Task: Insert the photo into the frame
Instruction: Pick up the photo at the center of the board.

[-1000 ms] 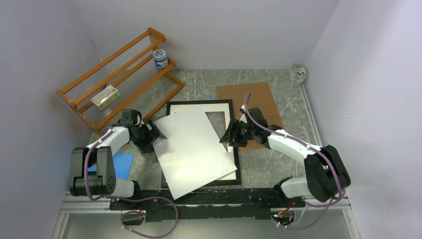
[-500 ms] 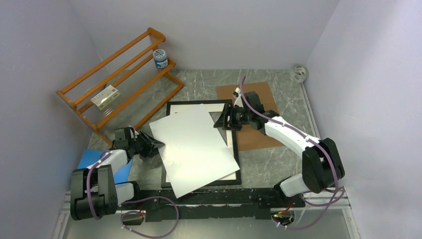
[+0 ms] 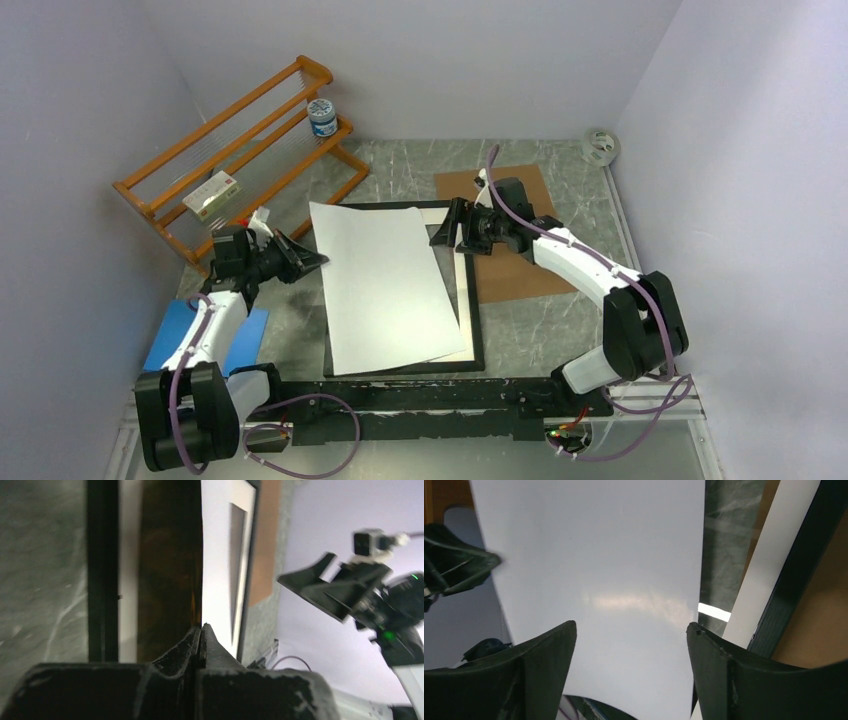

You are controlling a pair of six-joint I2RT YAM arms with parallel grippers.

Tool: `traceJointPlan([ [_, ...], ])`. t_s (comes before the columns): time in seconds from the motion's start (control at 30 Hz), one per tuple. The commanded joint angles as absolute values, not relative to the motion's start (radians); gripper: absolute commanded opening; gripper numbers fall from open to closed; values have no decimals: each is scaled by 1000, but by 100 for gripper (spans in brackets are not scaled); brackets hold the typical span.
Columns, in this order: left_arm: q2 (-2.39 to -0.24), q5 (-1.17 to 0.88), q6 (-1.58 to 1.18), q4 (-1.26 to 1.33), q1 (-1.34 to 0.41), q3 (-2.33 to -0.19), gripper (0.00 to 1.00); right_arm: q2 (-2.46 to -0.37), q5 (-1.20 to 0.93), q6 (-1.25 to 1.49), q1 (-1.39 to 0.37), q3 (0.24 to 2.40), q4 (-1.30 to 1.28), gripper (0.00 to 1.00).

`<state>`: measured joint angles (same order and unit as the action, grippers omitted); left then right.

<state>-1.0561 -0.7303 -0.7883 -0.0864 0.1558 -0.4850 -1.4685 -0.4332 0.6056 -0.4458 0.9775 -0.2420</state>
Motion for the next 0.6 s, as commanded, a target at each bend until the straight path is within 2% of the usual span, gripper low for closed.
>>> traceJointPlan([
  [0.0,-1071,-934,-730,-27,160,-545,3,-1480,-426,628,-439,956,-84,88],
  [0.1,-1070,-1024,-751,55,161,-568,3,-1483,-428,677,-438,919,22,92],
  [0.37,-1014,-1201,-479,-202,161,-784,3,-1488,-413,815,-427,796,314,95],
  [0.57,-1006,-1335,-638,5,159,-796,2,-1477,-434,913,-419,669,594,99],
])
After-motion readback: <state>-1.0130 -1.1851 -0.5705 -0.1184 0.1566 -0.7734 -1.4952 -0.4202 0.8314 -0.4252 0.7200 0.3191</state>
